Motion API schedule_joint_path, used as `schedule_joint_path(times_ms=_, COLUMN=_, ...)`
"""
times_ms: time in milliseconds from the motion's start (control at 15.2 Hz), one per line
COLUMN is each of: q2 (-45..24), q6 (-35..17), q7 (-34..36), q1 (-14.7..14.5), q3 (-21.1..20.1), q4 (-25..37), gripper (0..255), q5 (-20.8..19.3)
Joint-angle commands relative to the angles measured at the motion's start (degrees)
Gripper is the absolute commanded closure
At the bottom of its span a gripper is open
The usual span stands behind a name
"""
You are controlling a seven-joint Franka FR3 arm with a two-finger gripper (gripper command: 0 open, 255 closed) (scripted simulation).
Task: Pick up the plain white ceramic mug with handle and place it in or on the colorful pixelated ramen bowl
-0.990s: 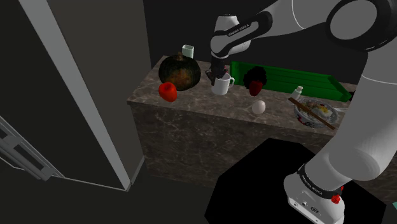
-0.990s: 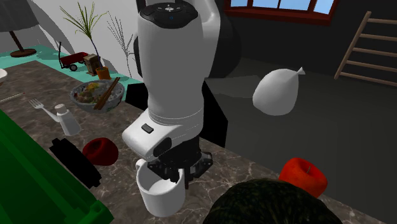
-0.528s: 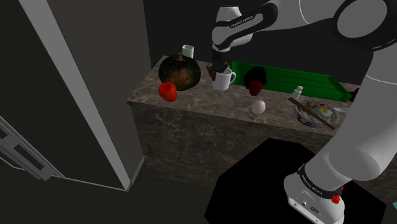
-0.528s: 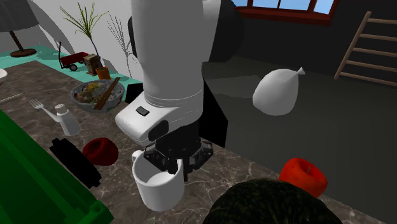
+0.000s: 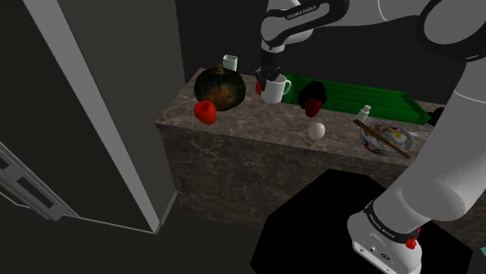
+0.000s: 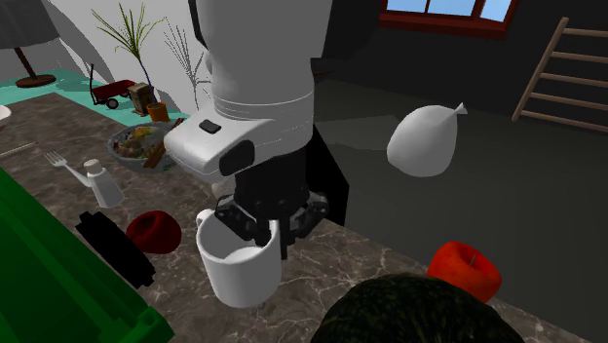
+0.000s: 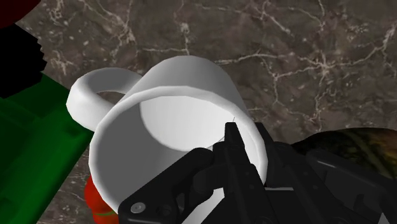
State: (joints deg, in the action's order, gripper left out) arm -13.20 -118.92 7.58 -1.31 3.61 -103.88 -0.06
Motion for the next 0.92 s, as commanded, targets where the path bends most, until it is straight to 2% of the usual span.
schedule_joint_path(times_ms=0, q2=0.4, q6=1.44, q7=-0.04, q1=0.02, q3=0.02, q4=1.05, gripper=255, q5=-0.02)
schedule_joint_path(times_ms=858, q2=2.33, q6=10.86, q7=-0.07, q1=0.01, q3=0.06, q4=8.54, gripper=255, q5=-0.13)
